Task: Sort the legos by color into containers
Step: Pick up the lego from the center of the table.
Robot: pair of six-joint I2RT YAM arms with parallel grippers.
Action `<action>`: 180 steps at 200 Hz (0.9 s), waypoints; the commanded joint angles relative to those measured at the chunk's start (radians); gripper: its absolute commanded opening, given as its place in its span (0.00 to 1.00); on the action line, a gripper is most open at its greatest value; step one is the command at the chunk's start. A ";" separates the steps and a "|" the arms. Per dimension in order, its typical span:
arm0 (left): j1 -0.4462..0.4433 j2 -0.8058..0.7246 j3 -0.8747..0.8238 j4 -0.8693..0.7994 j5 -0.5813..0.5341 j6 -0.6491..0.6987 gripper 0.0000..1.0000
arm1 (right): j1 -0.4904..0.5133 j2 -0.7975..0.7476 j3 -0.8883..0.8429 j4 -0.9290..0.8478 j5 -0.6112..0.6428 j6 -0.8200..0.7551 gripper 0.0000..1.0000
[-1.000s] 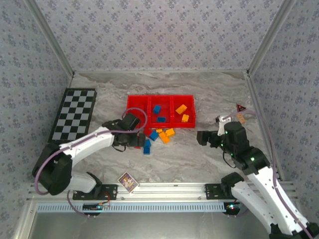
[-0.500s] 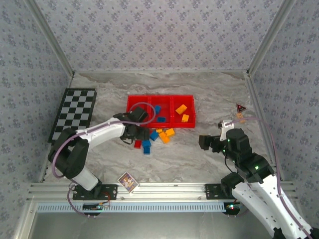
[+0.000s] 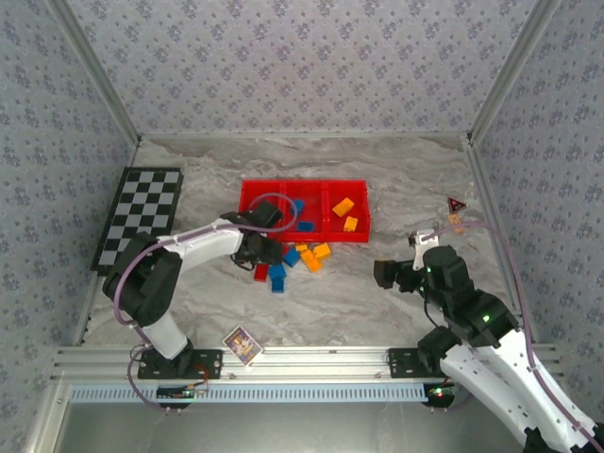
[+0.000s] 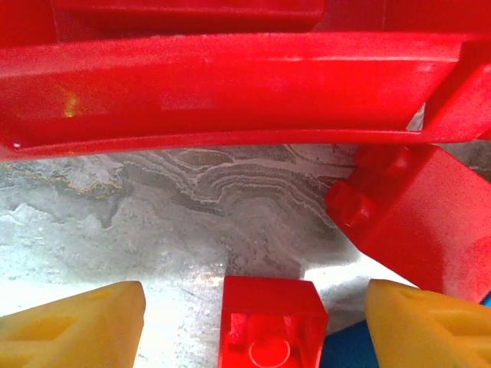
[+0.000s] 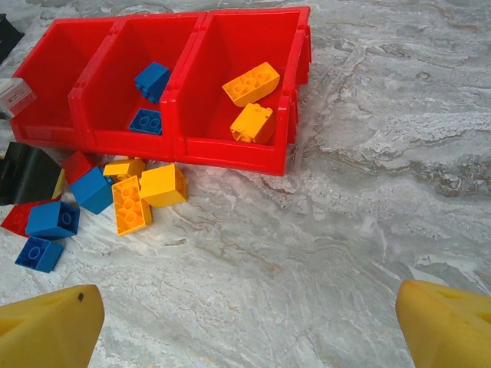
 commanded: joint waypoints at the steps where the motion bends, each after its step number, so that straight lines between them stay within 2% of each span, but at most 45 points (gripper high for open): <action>1: 0.015 0.016 0.015 0.018 0.011 0.001 0.74 | 0.011 0.001 -0.003 -0.011 0.035 0.009 1.00; 35: 0.030 0.003 -0.008 0.019 -0.003 -0.011 0.77 | 0.017 0.009 -0.013 0.004 0.023 0.012 1.00; 79: 0.033 -0.001 -0.039 0.018 -0.003 -0.021 0.77 | 0.018 0.026 -0.008 -0.001 0.024 0.006 1.00; 157: 0.033 -0.058 -0.130 0.046 -0.006 -0.055 0.68 | 0.019 0.030 -0.007 0.000 0.032 0.004 1.00; 180: 0.033 -0.066 -0.128 0.047 -0.008 -0.060 0.61 | 0.019 0.030 -0.004 -0.006 0.035 0.004 1.00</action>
